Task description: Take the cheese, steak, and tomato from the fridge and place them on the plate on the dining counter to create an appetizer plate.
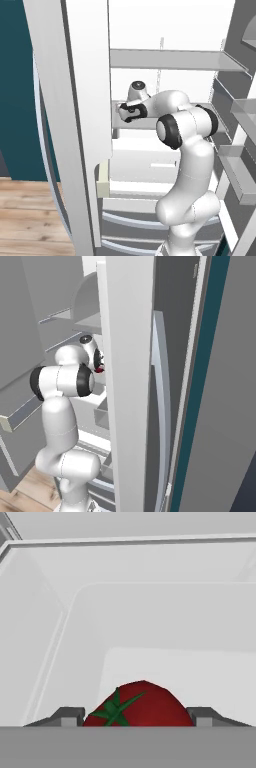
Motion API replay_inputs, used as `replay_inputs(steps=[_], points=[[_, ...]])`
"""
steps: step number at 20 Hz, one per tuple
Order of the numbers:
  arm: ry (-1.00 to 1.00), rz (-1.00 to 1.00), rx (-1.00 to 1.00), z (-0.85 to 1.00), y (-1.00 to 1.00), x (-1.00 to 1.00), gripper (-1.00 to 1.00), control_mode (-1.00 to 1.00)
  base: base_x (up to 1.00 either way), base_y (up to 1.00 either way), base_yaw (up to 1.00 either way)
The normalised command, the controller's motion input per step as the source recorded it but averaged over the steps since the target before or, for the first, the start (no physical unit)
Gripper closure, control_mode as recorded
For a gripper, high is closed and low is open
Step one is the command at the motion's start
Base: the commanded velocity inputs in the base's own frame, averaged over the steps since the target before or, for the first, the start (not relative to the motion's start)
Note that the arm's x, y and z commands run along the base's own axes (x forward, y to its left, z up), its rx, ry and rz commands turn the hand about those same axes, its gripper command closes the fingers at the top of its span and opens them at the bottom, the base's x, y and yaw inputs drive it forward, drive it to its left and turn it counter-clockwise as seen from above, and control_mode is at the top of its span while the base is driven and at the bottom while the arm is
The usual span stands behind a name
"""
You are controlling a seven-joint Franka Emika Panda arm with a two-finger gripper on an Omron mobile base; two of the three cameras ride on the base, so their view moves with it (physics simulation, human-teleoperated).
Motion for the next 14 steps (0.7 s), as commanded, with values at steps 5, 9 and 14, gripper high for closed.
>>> replay_inputs(steps=[5, 9, 14], points=[[0.01, -0.04, 0.0, -0.63, -0.01, -0.06, 1.0, -1.0, 0.0, 0.0, 0.0], [0.02, -0.04, 0.0, -0.58, -0.03, -0.07, 1.0, -1.0, 0.0, 0.0, 0.0], [0.01, -0.05, 0.0, -0.71, -0.08, -0.44, 1.0, -1.0, 0.0, 0.0, 0.0]])
